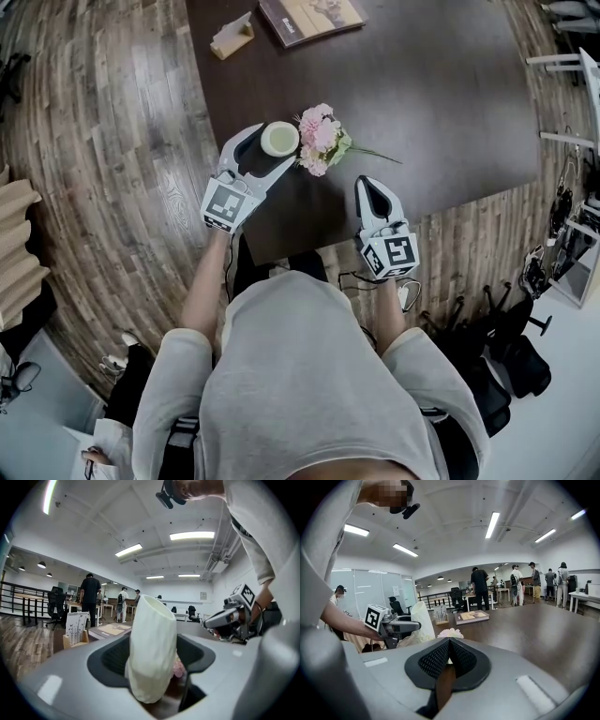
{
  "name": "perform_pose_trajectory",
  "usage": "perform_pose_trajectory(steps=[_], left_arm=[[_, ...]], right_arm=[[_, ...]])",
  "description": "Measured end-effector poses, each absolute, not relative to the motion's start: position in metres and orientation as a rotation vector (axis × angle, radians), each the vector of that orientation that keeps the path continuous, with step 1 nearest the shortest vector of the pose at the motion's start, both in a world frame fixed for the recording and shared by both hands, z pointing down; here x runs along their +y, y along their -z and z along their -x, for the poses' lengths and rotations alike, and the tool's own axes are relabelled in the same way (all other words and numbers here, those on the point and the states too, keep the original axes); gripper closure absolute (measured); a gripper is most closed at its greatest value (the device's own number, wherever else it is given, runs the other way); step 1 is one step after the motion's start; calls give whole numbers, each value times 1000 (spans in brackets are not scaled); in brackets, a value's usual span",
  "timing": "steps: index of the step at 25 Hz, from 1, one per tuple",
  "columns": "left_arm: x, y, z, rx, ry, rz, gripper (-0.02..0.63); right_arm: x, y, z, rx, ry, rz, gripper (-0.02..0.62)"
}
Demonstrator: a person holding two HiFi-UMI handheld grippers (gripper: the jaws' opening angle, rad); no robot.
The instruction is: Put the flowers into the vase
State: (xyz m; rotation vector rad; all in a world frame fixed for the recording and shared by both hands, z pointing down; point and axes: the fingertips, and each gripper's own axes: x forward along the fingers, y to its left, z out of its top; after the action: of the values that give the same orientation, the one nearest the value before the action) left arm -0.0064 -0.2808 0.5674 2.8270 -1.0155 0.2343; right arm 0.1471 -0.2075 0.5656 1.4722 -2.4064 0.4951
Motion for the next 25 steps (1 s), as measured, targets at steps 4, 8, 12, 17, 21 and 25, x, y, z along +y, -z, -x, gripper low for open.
perform_pose_trajectory(steps=[4,8,12,17,21,25], left_arm=[[-281,-567,6,-1018,-227,-2834,295],[-281,-567,7,-1019,-225,-2834,296],[-281,-568,7,-1018,-219,-2831,296],[-281,-568,7,-1021,-210,-2815,296],[-281,-568,7,-1024,-211,-2824,296],[-280,-568,7,-1026,-208,-2817,296]], right_arm=[[-210,-568,-148,-2405,-501,-1468,598],[-212,-573,-148,-2400,-505,-1453,598],[-212,-587,-151,-2258,-291,-1376,597],[-211,-618,-161,-1718,475,-1048,597],[-212,-638,-162,-1676,502,-987,597],[-217,-653,-173,-1624,453,-1006,595]])
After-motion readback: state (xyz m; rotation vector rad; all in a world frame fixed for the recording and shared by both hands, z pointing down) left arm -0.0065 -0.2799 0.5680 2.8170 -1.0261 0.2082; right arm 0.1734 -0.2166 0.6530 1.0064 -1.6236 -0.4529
